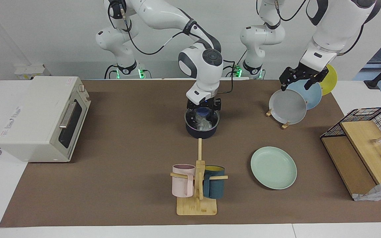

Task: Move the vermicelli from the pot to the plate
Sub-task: 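Grasp the lid knob with the right gripper and lift the lid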

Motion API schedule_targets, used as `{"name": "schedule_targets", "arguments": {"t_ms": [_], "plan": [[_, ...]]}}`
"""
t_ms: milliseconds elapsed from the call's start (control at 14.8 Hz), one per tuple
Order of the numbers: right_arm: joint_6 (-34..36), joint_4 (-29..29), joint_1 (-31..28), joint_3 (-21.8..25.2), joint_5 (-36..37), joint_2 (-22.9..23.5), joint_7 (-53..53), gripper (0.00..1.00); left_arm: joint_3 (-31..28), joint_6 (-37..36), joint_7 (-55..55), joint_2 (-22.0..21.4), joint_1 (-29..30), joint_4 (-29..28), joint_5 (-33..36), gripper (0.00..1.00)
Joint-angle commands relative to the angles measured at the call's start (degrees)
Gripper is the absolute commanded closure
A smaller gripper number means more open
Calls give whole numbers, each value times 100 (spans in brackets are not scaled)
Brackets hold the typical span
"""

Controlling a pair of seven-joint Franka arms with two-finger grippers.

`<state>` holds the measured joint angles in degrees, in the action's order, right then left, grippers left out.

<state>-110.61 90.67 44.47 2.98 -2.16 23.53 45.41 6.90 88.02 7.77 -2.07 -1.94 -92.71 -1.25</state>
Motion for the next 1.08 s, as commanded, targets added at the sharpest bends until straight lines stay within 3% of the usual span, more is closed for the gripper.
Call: {"name": "schedule_targets", "arguments": {"t_ms": [0, 472, 607, 1012], "plan": [[31, 232, 168, 27, -21, -208, 143, 0, -13, -13, -21, -135, 1, -134, 90, 0], [5, 232, 115, 36, -21, -199, 38, 1, -13, -4, -21, -144, 10, -125, 90, 0], [-13, 223, 106, 36, -12, -199, 29, 7, -4, -13, -21, -135, -8, -125, 90, 0], [22, 179, 80, 36, -12, -190, -59, 38, -13, 5, -3, -162, 1, -142, 90, 0]]}}
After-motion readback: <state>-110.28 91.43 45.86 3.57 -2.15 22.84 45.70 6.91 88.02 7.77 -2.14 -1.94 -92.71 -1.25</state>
